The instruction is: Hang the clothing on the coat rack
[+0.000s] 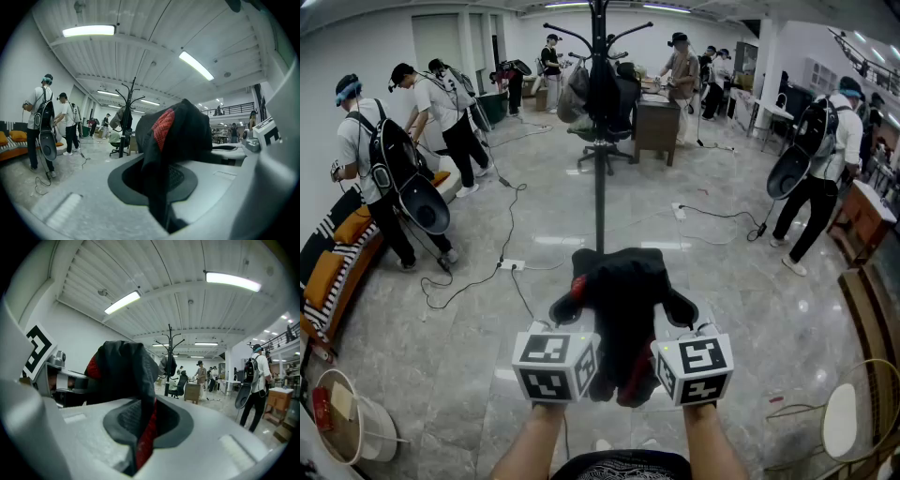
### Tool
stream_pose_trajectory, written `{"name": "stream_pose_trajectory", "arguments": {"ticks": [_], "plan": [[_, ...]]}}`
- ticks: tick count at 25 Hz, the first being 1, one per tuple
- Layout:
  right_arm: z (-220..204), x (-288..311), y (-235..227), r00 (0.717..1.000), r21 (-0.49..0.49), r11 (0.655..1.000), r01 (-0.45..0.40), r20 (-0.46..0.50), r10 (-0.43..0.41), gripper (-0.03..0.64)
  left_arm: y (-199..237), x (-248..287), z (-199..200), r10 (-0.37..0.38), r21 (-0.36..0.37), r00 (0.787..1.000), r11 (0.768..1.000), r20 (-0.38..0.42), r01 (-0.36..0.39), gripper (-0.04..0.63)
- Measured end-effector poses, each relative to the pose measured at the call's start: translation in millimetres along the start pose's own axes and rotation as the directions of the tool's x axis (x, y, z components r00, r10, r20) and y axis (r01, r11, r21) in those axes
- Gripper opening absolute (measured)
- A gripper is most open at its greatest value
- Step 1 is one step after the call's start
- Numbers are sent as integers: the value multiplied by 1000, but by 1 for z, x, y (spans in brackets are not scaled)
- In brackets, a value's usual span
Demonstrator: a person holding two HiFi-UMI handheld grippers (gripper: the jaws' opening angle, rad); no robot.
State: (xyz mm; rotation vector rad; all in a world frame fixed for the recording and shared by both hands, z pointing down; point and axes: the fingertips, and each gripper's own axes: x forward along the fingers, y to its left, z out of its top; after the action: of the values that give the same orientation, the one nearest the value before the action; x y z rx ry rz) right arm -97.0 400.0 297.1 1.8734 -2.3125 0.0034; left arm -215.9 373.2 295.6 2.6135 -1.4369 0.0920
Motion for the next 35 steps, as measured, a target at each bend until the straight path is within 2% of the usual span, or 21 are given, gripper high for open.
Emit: {"name": "stream_pose_trajectory", "arguments": {"ticks": [11,20,35], "plan": [[-6,7,-3,1000,24,1000,-13,-2,13,32,1,7,-3,6,-2,1000,1000,-14,-6,32],[-8,41,-16,999,38,999,-39,9,39,32,15,38,-6,29,-5,999,1000,-29,-29,32],[-13,147,-90,996,45,995,-94,18,93,33,31,170,2,58,-9,997,998,-50,-59,32]]}}
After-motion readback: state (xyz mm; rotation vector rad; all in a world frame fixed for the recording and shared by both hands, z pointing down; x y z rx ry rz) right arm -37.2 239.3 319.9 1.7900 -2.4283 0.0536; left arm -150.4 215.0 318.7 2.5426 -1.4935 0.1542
